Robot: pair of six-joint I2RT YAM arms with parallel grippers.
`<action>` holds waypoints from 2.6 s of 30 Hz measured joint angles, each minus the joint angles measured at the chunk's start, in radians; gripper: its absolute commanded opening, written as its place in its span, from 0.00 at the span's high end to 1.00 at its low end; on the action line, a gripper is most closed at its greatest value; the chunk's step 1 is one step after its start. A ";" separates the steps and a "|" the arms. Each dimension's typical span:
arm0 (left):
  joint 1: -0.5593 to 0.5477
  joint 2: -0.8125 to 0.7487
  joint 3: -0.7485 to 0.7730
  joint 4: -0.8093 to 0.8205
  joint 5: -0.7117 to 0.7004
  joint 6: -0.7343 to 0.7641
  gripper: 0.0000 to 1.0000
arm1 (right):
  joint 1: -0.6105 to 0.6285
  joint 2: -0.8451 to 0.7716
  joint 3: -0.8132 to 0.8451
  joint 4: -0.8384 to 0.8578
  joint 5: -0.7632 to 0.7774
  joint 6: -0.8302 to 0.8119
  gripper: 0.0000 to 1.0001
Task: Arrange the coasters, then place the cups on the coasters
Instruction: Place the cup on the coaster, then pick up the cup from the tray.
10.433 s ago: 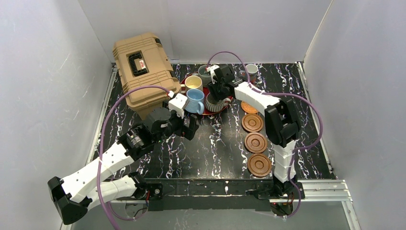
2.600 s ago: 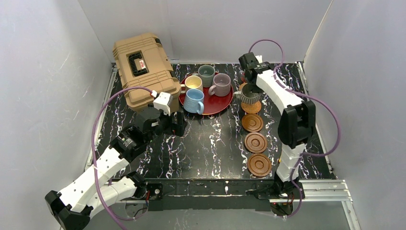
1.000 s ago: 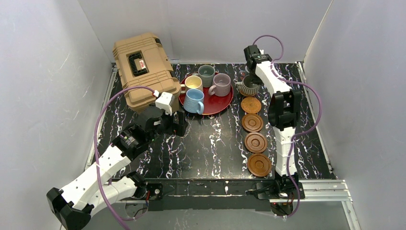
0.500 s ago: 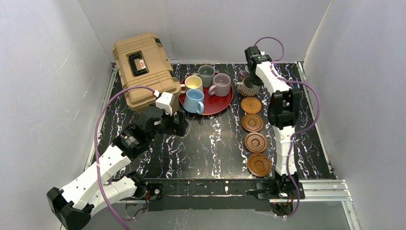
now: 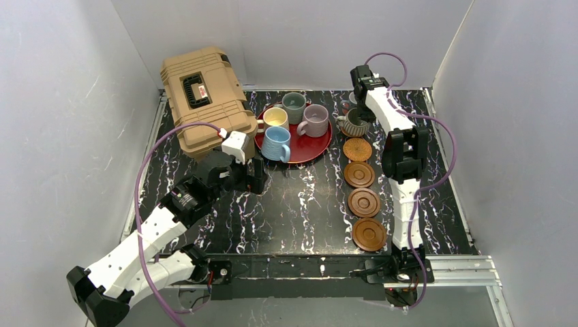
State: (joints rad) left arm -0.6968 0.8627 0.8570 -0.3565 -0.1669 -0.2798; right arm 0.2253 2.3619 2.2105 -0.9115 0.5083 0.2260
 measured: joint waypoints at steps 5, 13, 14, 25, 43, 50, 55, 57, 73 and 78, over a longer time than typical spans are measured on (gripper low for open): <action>0.000 0.002 0.000 -0.003 0.000 0.000 0.04 | -0.002 0.001 0.002 -0.002 0.000 0.005 0.85; 0.000 0.008 0.000 -0.003 0.001 0.000 0.04 | -0.003 0.002 0.008 -0.004 0.013 0.004 0.79; 0.000 0.009 0.000 -0.003 0.001 0.000 0.04 | -0.003 0.002 0.008 -0.004 0.013 0.004 0.78; 0.000 0.012 0.000 -0.004 0.003 0.000 0.04 | -0.009 0.003 0.026 0.001 0.022 0.003 0.65; 0.000 0.004 0.000 0.005 0.024 0.002 0.04 | -0.009 0.002 0.026 0.002 -0.021 0.003 0.35; 0.000 -0.007 0.000 0.013 0.049 0.014 0.05 | -0.009 -0.029 0.025 0.002 -0.062 0.005 0.23; 0.000 -0.007 -0.002 0.034 0.135 0.035 0.07 | -0.009 -0.128 -0.030 0.019 -0.100 0.009 0.15; 0.000 -0.005 -0.005 0.040 0.159 0.042 0.07 | -0.009 -0.195 -0.082 0.036 -0.123 0.014 0.13; -0.119 0.427 0.205 0.016 -0.068 -0.166 0.13 | -0.010 -0.919 -0.880 0.294 -0.307 0.136 0.05; -0.148 0.636 0.351 -0.038 -0.192 -0.218 0.18 | -0.010 -1.056 -1.024 0.323 -0.313 0.167 0.04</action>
State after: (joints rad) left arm -0.8452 1.4982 1.2079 -0.3943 -0.3584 -0.4980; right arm 0.2157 1.3060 1.1862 -0.5888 0.1951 0.3935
